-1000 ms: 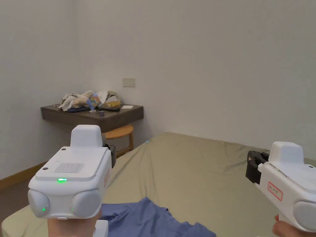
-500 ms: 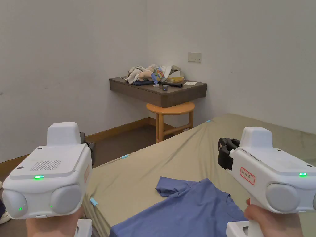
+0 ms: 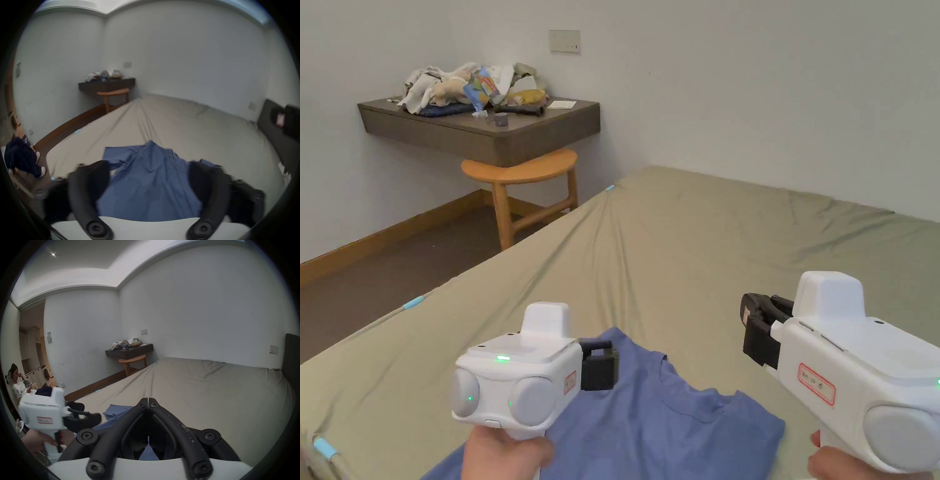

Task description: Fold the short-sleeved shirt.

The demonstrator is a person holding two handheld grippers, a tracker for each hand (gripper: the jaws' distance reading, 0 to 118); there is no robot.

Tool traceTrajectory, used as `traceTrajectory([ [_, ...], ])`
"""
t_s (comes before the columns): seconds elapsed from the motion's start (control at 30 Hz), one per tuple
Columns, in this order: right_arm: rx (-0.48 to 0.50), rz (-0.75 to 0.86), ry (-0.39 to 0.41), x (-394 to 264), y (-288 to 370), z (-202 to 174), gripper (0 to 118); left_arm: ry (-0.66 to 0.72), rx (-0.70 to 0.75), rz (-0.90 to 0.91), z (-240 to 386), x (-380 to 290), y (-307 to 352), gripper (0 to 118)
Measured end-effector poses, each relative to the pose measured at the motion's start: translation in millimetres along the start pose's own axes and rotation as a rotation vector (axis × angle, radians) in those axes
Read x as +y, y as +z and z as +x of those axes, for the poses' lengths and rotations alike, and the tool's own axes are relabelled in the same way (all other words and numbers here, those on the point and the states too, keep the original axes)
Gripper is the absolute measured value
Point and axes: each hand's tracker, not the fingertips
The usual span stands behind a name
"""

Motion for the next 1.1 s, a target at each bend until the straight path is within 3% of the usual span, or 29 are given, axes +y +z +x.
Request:
traceTrajectory([
  [0.03,-0.014,-0.015,-0.004,-3.9,-6.3,7.2,1,-0.003,-0.029,-0.050,6.3,-4.7,-23.9,118],
  [0.33,-0.076,-0.125,-0.048,-45.7,-48.2,53.1,1,0.003,-0.070,-0.440,37.9,-67.6,-179.2,118],
  [0.43,-0.076,-0.154,-0.068,-55.9,-54.4,61.4,1,0.049,-0.065,-0.494,35.4,-87.5,-200.9,118],
  [0.53,-0.079,-0.169,-0.062,-62.2,-58.5,65.2,1,-0.025,-0.041,-0.449,44.7,-90.8,-201.1,118],
  [0.7,-0.080,-0.171,-0.088,-67.2,-57.4,70.0,1,0.013,-0.057,-0.464,37.9,-87.3,-197.7,118],
  [0.83,-0.079,-0.174,-0.097,-69.4,-49.1,73.2,1,0.039,-0.001,-0.475,37.9,-77.0,-188.6,104],
  [0.87,-0.080,-0.175,-0.099,-69.6,-47.1,73.9,1,0.033,-0.002,-0.453,36.5,-76.0,-181.4,81],
  [0.93,-0.090,-0.172,-0.106,-69.4,-42.2,76.4,1,0.010,-0.011,-0.397,34.9,-75.2,-167.2,14],
  [0.97,-0.093,-0.170,-0.116,-68.9,-39.5,78.1,1,-0.016,-0.002,-0.387,35.3,-81.4,-164.9,0],
  [1.1,-0.102,-0.151,-0.114,-62.3,-16.6,84.2,1,0.020,-0.013,-0.283,38.8,-64.2,-129.8,0],
])
